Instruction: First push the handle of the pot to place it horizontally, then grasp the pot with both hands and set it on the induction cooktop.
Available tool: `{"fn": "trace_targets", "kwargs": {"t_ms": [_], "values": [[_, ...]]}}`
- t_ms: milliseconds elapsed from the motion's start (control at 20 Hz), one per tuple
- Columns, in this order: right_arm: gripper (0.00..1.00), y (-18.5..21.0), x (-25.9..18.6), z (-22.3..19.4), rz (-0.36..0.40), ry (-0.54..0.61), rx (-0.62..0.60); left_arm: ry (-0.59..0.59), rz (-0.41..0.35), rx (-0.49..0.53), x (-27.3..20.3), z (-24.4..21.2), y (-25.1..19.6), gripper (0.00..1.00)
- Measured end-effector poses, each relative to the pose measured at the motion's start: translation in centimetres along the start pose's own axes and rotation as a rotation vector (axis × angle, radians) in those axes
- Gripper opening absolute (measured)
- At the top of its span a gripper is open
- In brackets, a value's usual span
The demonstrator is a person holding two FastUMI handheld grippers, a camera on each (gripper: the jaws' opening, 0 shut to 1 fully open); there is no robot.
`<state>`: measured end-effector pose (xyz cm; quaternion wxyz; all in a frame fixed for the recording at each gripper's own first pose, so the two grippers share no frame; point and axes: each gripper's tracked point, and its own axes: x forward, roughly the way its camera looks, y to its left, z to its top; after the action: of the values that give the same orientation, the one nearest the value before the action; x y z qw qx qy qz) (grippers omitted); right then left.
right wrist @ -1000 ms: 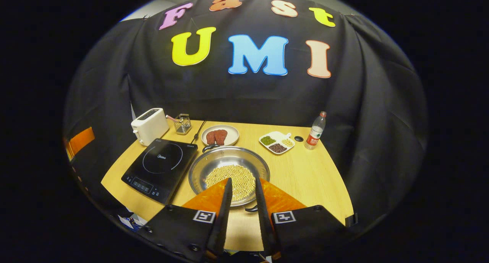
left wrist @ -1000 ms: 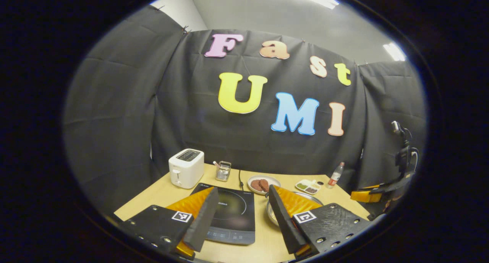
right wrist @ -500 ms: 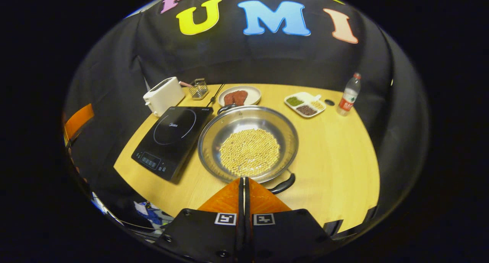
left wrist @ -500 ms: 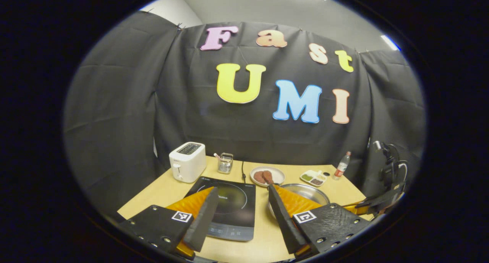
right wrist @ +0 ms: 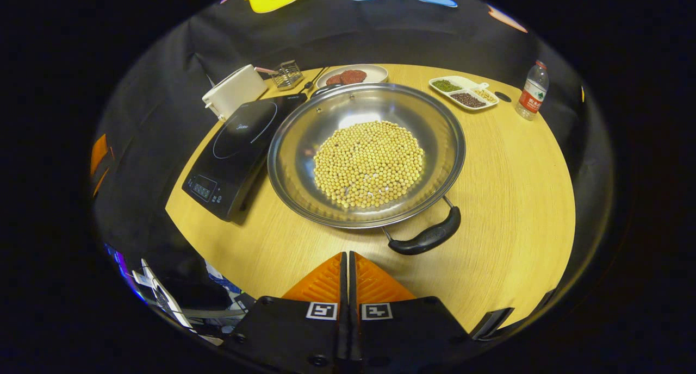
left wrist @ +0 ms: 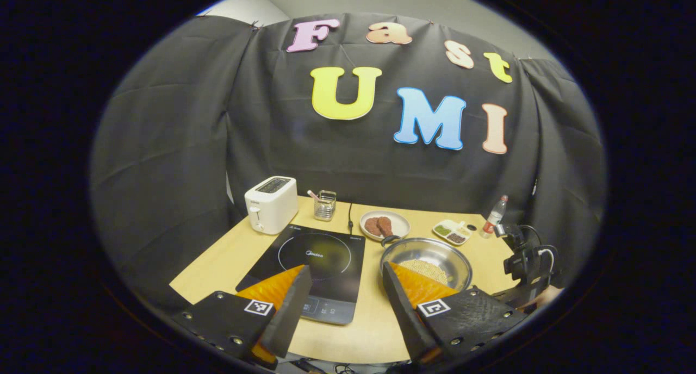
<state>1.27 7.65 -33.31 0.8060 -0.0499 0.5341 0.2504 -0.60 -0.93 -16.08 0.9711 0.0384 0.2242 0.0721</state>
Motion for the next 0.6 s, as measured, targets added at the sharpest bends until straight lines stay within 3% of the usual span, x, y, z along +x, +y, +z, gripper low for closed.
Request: {"fn": "trace_targets", "kwargs": {"t_ms": [350, 400, 600], "values": [[0.02, -1.2, 2.4, 0.8, -0.006, 0.029, 0.004, 0.028, 0.023, 0.042, 0.7, -0.6, -1.2, 0.81], [0.02, -1.0, 2.5, 0.7, -0.003, 0.03, 0.002, 0.027, 0.026, 0.06, 0.7, -0.4, -1.5, 0.77], [0.02, -1.5, 3.0, 1.0, -0.012, 0.033, -0.009, 0.028, 0.004, 0.077, 0.6, -0.4, -3.3, 0.81]]}}
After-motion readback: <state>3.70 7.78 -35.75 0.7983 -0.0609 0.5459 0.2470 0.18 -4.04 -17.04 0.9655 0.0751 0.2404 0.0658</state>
